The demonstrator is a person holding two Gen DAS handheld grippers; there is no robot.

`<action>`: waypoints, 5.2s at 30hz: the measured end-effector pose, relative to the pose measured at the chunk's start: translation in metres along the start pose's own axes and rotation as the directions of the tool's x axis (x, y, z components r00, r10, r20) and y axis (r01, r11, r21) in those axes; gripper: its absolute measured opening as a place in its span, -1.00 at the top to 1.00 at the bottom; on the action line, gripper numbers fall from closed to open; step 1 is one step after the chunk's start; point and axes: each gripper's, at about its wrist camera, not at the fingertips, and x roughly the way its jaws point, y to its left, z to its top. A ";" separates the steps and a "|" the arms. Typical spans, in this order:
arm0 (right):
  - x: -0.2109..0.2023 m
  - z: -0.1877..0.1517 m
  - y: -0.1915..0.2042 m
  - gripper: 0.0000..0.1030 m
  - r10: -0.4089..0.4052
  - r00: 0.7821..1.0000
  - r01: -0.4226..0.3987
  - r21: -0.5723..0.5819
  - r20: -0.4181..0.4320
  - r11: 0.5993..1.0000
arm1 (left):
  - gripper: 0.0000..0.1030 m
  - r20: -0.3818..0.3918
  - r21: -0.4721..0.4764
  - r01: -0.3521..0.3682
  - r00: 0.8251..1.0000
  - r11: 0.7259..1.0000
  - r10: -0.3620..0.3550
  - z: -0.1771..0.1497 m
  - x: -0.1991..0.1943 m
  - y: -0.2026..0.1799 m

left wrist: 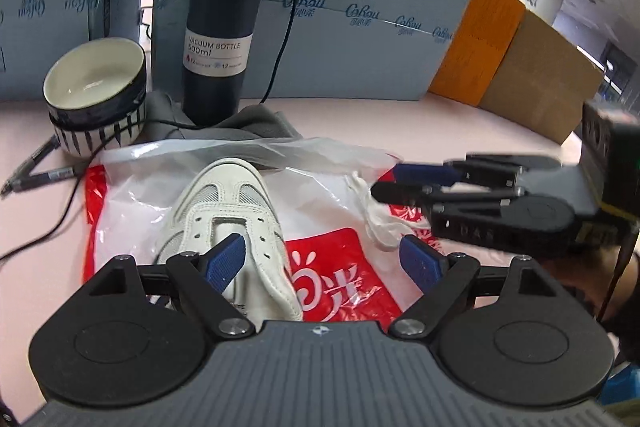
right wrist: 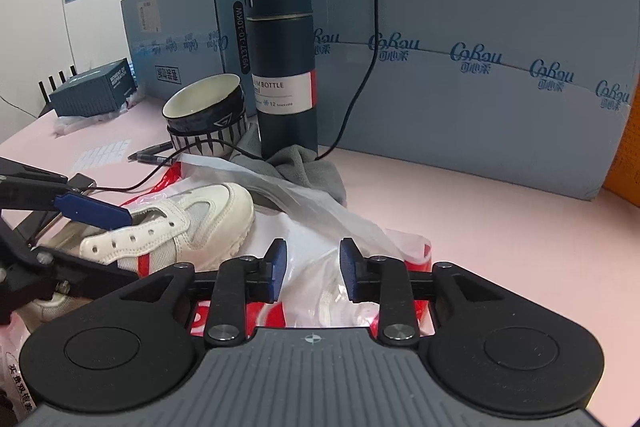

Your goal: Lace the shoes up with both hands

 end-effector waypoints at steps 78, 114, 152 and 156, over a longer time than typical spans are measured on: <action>-0.022 0.096 -0.076 0.93 0.408 0.913 -0.404 0.138 0.001 0.904 | -0.14 -0.025 -0.237 -0.129 0.992 0.963 0.126 -0.005 0.010 -0.005; 0.080 0.038 -0.028 0.60 0.335 0.927 -0.355 -0.110 -0.169 0.928 | -0.33 0.029 -0.263 -0.248 0.964 0.932 0.265 -0.009 0.017 -0.012; 0.045 0.069 0.059 0.92 0.285 0.831 -0.538 -0.563 -0.477 0.627 | 0.65 0.148 0.364 -0.423 0.906 0.830 0.396 -0.029 0.023 -0.054; 0.050 0.069 0.065 0.92 0.250 0.823 -0.546 -0.585 -0.511 0.600 | 0.65 0.159 0.394 -0.432 0.901 0.811 0.403 -0.032 0.023 -0.058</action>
